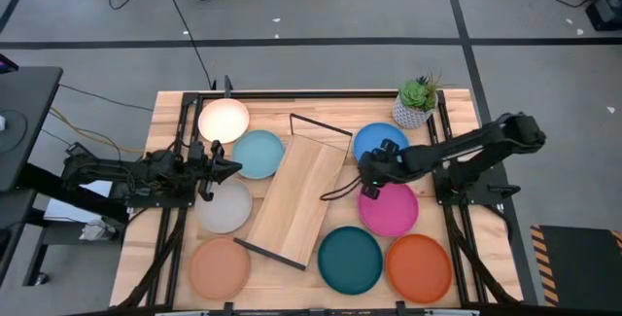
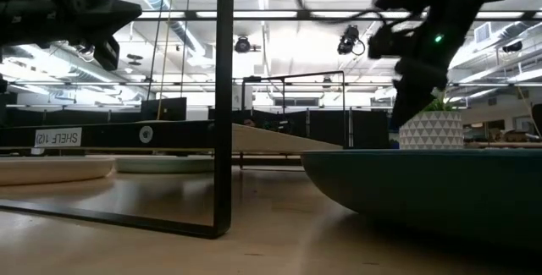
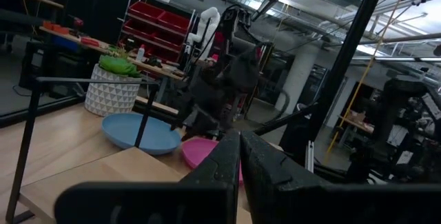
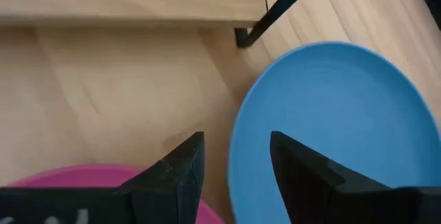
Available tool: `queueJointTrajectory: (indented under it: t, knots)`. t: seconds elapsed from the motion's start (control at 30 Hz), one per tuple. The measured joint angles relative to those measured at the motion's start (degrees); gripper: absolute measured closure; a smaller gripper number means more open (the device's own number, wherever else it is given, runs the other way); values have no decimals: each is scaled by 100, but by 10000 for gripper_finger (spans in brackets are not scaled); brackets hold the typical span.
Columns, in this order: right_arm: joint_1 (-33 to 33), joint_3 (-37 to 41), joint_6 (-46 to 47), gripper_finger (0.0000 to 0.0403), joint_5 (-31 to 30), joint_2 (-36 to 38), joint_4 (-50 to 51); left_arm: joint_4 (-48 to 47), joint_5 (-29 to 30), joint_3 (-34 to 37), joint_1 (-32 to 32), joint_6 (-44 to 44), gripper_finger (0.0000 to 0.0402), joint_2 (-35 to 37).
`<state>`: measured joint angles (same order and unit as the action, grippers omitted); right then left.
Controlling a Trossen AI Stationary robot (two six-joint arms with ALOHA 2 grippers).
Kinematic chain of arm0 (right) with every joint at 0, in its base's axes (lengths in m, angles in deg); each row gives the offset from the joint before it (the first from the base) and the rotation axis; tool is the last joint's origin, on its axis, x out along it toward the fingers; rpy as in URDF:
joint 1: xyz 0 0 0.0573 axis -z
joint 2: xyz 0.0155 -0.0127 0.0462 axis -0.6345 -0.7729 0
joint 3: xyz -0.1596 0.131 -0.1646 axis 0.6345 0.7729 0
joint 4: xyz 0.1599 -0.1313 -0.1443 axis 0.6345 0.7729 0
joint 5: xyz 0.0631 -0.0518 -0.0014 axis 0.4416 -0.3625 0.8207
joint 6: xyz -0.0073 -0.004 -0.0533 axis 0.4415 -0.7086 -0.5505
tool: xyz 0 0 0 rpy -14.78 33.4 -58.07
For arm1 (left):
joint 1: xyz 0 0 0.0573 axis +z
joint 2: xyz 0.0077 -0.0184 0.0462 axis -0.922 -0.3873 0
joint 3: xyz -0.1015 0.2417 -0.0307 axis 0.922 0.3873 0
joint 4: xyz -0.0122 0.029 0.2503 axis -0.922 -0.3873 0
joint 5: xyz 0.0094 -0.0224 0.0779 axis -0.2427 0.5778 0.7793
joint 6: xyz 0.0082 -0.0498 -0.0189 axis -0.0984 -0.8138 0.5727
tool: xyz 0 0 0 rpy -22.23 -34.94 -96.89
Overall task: Place and stack plates onto a shelf
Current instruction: Put the blue plate on the shelf
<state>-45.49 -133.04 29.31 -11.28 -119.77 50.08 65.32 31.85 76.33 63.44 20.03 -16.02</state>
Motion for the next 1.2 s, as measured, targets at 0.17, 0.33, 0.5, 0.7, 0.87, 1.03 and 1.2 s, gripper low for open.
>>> queueJointTrajectory:
  t: [0.17, 0.33, 0.5, 0.7, 0.87, 1.03, 1.2]
  knots:
    - [239, -233, -272, 234, 179, -605, 105, 0, 0, 2, -2, 4, 381, 0]
    - [453, -277, -423, 245, 399, -983, 116, 6, 0, 0, 0, 9, 381, 0]
    - [597, -277, -425, 275, 418, -1225, 175, 39, 1, 1, 0, 163, 381, -1]
    - [689, -279, -334, 352, 511, -1309, 266, 41, 0, 0, 0, 205, 381, 0]
    - [677, -319, -251, 388, 556, -1246, 448, 39, 0, 2, 0, 195, 381, -2]
    - [435, -786, 94, 381, 638, -1242, 1298, 39, 0, 1, 0, 188, 381, 0]
    - [-5, -1488, 707, 388, 728, -1244, 2225, 37, 0, 1, 0, 184, 381, -2]
